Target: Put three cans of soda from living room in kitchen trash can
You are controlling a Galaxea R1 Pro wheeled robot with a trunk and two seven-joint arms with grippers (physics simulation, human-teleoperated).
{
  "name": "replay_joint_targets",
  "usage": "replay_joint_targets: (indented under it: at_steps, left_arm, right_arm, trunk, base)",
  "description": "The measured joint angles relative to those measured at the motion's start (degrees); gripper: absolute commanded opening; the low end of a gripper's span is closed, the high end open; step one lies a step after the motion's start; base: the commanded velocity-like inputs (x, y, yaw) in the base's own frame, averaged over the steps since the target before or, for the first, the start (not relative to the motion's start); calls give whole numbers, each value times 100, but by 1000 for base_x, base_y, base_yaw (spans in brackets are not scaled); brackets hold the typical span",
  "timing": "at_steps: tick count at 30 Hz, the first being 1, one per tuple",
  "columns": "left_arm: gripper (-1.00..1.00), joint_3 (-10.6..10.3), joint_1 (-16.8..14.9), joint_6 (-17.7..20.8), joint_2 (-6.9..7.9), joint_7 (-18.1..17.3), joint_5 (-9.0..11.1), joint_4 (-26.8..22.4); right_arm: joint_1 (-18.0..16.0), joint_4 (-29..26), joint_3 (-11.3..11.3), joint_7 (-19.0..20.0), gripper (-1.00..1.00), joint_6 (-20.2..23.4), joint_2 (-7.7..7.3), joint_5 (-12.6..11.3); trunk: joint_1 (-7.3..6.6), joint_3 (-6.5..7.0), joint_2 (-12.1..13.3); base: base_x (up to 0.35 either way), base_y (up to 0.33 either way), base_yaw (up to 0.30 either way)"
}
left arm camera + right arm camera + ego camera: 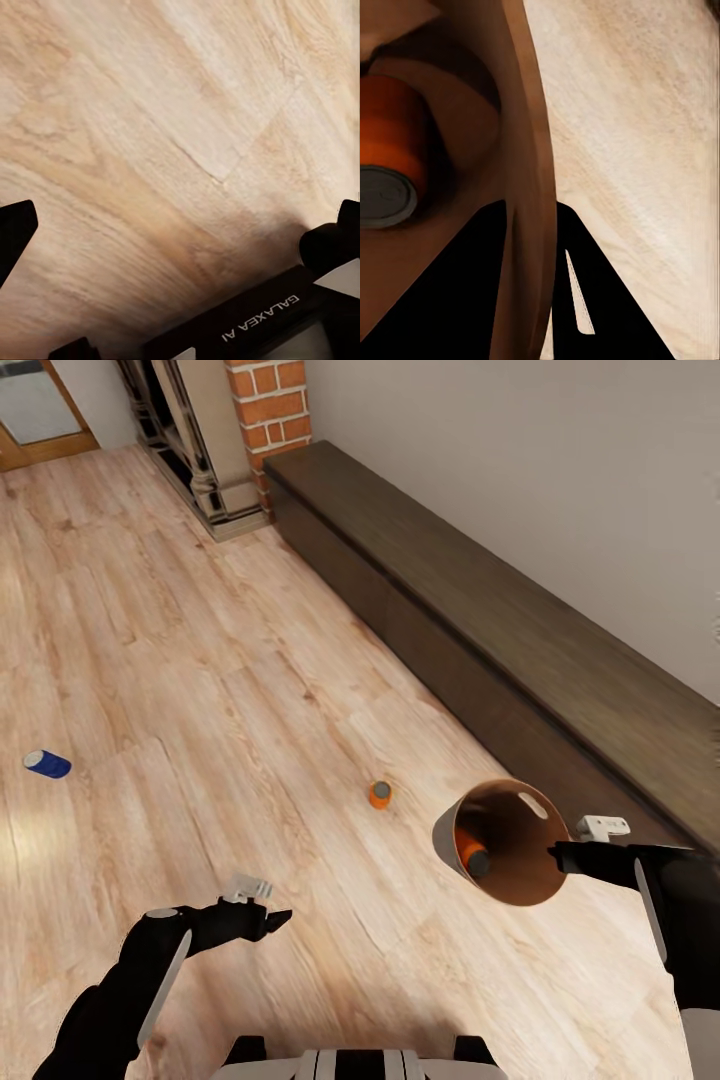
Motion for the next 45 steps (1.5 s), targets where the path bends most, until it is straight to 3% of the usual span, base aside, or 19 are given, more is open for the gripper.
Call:
replay_joint_targets:
  at_steps: [13,25,35,40,45]
  left_arm:
    - [100,-85,0,3,0,-3,-2,43]
    - [100,-97,0,4,0,-9,-2,67]
    - [100,-105,-5,13,0,4,-2,71]
    - [100,-151,-223,244,5,4,-2,139]
    - [100,-155,-542,296,2,6,0,508]
  right_arm:
    - [0,11,7,0,-100,7,8,3]
    - [0,35,9,22,-100,239,13,2]
    - [0,29,15,23,-100,239,121,18]
    - [0,27,24,25,-100,249,130,5]
    - [0,8,29,38,-100,244,133,19]
  trunk:
    - [0,-3,0]
    - [0,-1,0]
    - [0,16,0]
    - [0,17,0]
    - [0,17,0]
  base:
    - [-252,-116,-36]
    - [-191,244,-236]
    - [-30,309,-235]
    - [-2,317,-173]
    - [4,307,-38]
